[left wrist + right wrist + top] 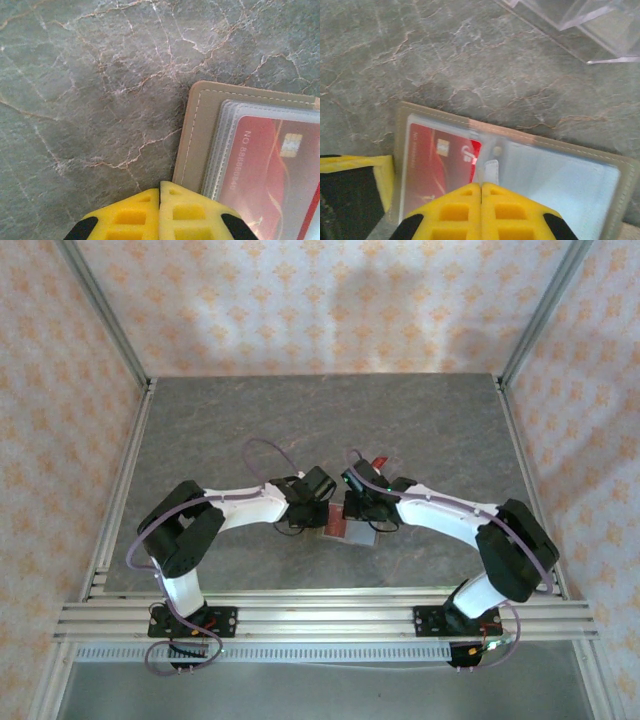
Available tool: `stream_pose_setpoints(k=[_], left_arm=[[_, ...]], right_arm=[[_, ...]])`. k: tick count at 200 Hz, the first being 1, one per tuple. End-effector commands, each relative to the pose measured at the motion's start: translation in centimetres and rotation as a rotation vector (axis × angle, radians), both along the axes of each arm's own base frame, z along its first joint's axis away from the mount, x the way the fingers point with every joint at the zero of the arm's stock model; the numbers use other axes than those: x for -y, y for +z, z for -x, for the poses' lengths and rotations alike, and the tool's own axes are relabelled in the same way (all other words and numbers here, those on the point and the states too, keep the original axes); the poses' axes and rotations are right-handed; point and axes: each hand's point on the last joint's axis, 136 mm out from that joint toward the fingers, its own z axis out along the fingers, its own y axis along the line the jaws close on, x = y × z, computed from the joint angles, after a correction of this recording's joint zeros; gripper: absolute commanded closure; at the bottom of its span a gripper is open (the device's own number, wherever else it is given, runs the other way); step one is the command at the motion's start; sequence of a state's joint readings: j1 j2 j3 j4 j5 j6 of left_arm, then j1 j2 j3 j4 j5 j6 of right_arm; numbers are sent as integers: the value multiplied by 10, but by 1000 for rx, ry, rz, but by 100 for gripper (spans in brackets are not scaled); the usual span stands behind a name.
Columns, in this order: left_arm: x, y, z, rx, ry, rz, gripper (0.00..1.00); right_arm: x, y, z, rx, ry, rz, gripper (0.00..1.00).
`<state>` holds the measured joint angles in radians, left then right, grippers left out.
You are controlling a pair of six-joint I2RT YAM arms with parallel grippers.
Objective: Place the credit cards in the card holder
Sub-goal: Flip over the card slot in the card holder.
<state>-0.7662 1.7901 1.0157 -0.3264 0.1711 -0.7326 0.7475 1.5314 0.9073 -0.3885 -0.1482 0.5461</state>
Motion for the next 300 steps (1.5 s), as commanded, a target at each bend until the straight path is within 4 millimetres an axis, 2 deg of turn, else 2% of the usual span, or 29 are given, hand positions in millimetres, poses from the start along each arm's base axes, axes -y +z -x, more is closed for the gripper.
stream_pose_setpoints(k=[1, 5, 19, 34, 98, 123, 171, 186, 210, 239, 257, 273, 300], left_arm=[[35, -30, 50, -161, -94, 104, 94], [35, -30, 50, -161, -92, 107, 94], [36, -29, 51, -158, -81, 116, 93], [36, -29, 51, -159, -77, 119, 93], [29, -33, 55, -163, -57, 114, 93], [28, -33, 56, -168, -58, 111, 93], [28, -20, 54, -148, -82, 106, 92], [27, -18, 52, -140, -84, 104, 91], [29, -15, 52, -139, -97, 107, 91], [27, -14, 50, -135, -106, 96, 91], [25, -15, 49, -139, -103, 99, 91], [25, -17, 51, -145, -106, 100, 91], [23, -18, 53, -149, -102, 101, 91]], right_arm=[[-20, -3, -1, -40, 7, -70, 100], [-21, -4, -2, -41, 7, -75, 100], [-30, -7, -3, -54, 7, -113, 89], [-40, -7, -5, -64, 13, -158, 83], [-60, 7, -16, -54, 18, -225, 68], [-64, 21, -20, -37, 28, -240, 61], [-42, 60, -31, 58, 4, -140, 49], [-30, 70, -30, 72, -12, -127, 46], [-3, 75, -22, 70, -44, -80, 42], [26, 67, -8, 51, -88, -61, 40], [33, 55, 0, 28, -99, -56, 42], [29, 39, 7, -22, -83, -62, 52], [4, 11, 15, -73, -37, -91, 72]])
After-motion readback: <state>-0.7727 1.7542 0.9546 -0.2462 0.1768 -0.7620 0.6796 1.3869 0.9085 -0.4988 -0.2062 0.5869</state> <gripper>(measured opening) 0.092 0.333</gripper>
